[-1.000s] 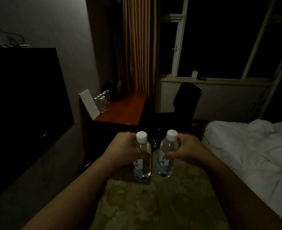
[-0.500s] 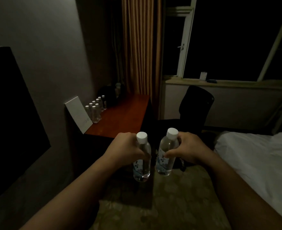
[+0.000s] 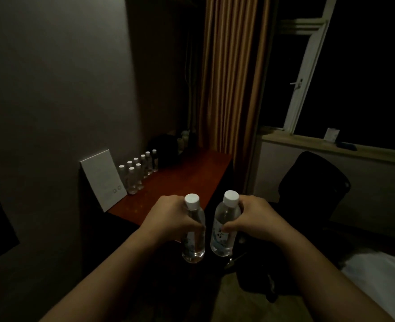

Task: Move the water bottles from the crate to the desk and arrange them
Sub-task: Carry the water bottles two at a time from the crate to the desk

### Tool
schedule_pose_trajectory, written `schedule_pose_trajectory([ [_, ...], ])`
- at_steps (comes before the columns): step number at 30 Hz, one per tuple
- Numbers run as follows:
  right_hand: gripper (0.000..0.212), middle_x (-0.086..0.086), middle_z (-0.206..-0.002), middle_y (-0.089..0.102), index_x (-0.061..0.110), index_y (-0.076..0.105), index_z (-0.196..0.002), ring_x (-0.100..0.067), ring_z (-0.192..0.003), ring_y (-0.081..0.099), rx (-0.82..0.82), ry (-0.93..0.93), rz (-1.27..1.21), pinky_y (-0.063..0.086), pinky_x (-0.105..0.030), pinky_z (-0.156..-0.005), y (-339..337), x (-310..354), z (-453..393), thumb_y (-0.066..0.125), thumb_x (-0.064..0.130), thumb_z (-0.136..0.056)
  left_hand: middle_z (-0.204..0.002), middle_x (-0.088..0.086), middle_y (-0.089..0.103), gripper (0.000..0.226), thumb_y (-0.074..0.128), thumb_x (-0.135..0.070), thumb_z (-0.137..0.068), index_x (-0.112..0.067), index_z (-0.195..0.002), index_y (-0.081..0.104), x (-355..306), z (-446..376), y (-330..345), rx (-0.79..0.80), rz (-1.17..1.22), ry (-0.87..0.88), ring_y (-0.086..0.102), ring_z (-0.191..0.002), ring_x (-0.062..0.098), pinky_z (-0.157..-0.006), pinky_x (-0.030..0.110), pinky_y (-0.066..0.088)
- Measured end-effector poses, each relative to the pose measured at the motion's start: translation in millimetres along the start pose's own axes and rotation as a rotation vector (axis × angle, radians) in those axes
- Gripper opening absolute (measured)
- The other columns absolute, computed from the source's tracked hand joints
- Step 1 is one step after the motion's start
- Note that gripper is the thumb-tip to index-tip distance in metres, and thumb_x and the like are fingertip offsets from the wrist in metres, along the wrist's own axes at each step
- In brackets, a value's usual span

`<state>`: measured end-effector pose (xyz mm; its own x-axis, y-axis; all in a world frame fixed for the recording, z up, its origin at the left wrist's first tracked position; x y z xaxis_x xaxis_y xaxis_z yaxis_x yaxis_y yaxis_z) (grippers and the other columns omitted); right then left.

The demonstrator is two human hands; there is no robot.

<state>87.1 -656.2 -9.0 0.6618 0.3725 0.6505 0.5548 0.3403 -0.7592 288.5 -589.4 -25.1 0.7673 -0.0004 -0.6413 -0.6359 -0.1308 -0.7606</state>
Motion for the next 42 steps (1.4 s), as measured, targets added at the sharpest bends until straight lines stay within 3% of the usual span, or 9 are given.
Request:
schedule_pose_trajectory([
  [9,0.059,0.007,-0.111,0.066,0.025,0.061,-0.117,-0.01,-0.098,0.064,0.109,-0.061,0.038,0.057,-0.032,-0.085,4.0,-28.1,-189.2,0.088,0.028,-0.065,-0.095,-0.007,0.07,0.04,0.086,-0.039,-0.067,-0.022,-0.099,0.068,67.4,-153.9,-6.5,-0.056,-0.03,-0.12,0.066,-0.085,0.003,-0.079,0.027,0.058],
  [14,0.056,0.008,-0.109,0.065,0.023,0.061,-0.115,-0.009,-0.098,0.064,0.12,-0.103,0.065,0.057,-0.026,-0.08,13.1,-21.4,-301.6,0.088,0.029,-0.066,-0.084,-0.01,0.067,0.038,0.086,-0.045,-0.063,-0.027,-0.089,0.065,119.2,-247.7,-31.2,-0.123,-0.101,-0.151,0.063,-0.075,0.0,-0.065,0.019,0.054],
  [21,0.061,0.009,-0.109,0.065,0.024,0.061,-0.116,-0.007,-0.098,0.063,0.094,-0.092,0.06,0.055,-0.022,-0.076,24.2,-10.2,-448.8,0.089,0.033,-0.063,-0.083,-0.01,0.069,0.041,0.083,-0.052,-0.059,-0.027,-0.087,0.066,190.8,-361.3,-73.8,-0.178,-0.149,-0.217,0.064,-0.078,0.003,-0.074,0.032,0.059],
  [31,0.059,0.011,-0.103,0.063,0.025,0.06,-0.115,-0.006,-0.091,0.061,0.146,-0.134,0.082,0.044,-0.012,-0.063,68.2,-1.1,-604.1,0.089,0.033,-0.064,-0.079,-0.009,0.063,0.04,0.081,-0.053,-0.062,-0.025,-0.085,0.066,276.9,-456.0,-90.2,-0.261,-0.191,-0.377,0.058,-0.08,0.01,-0.063,0.025,0.043],
  [38,0.062,0.007,-0.112,0.065,0.026,0.06,-0.12,-0.01,-0.098,0.06,0.26,-0.222,0.084,0.047,-0.022,-0.076,116.4,-1.1,-700.4,0.088,0.031,-0.065,-0.071,-0.011,0.05,0.04,0.077,-0.053,-0.061,-0.026,-0.087,0.063,335.0,-502.0,-86.8,-0.344,-0.204,-0.552,0.056,-0.077,0.014,-0.061,0.025,0.036],
  [42,0.064,0.008,-0.111,0.066,0.027,0.062,-0.119,-0.011,-0.102,0.061,0.353,-0.27,0.093,0.047,-0.023,-0.081,145.4,-0.9,-755.8,0.089,0.031,-0.061,-0.079,-0.005,0.061,0.043,0.075,-0.054,-0.059,-0.023,-0.086,0.063,369.7,-525.7,-75.7,-0.398,-0.187,-0.697,0.058,-0.079,0.017,-0.059,0.027,0.038],
])
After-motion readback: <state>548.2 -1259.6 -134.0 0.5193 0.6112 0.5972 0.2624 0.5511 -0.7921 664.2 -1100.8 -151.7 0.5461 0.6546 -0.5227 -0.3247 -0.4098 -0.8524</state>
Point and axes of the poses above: each hand's wrist, its own z-axis away from the middle knuckle, its own y-axis out of the palm, x = y × z, the point moved 3 cm from there along -z, towards the middle knuckle
